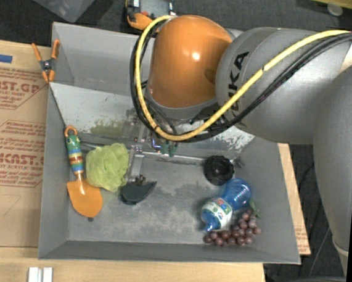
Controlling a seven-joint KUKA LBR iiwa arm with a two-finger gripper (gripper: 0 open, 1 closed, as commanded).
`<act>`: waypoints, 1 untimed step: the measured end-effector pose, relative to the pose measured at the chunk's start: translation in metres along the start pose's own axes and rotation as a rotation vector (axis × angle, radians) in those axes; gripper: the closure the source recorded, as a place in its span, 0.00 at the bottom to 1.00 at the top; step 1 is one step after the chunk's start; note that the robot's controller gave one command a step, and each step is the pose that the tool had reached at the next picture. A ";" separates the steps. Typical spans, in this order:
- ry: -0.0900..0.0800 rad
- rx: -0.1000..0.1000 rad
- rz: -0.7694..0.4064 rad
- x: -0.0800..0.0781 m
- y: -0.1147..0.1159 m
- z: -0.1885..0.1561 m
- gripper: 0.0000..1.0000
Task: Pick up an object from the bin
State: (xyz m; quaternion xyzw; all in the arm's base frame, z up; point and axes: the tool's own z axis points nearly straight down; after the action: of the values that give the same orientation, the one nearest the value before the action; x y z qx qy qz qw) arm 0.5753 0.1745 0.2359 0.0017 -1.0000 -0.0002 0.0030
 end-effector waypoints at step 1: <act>-0.008 -0.001 0.003 -0.002 -0.001 -0.005 0.00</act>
Offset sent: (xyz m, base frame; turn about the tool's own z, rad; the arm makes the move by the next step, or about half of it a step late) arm -0.0168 0.0001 -0.1659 -0.1674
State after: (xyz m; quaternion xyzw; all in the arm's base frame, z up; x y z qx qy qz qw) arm 0.5771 0.1732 0.2409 0.0005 -1.0000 -0.0008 -0.0012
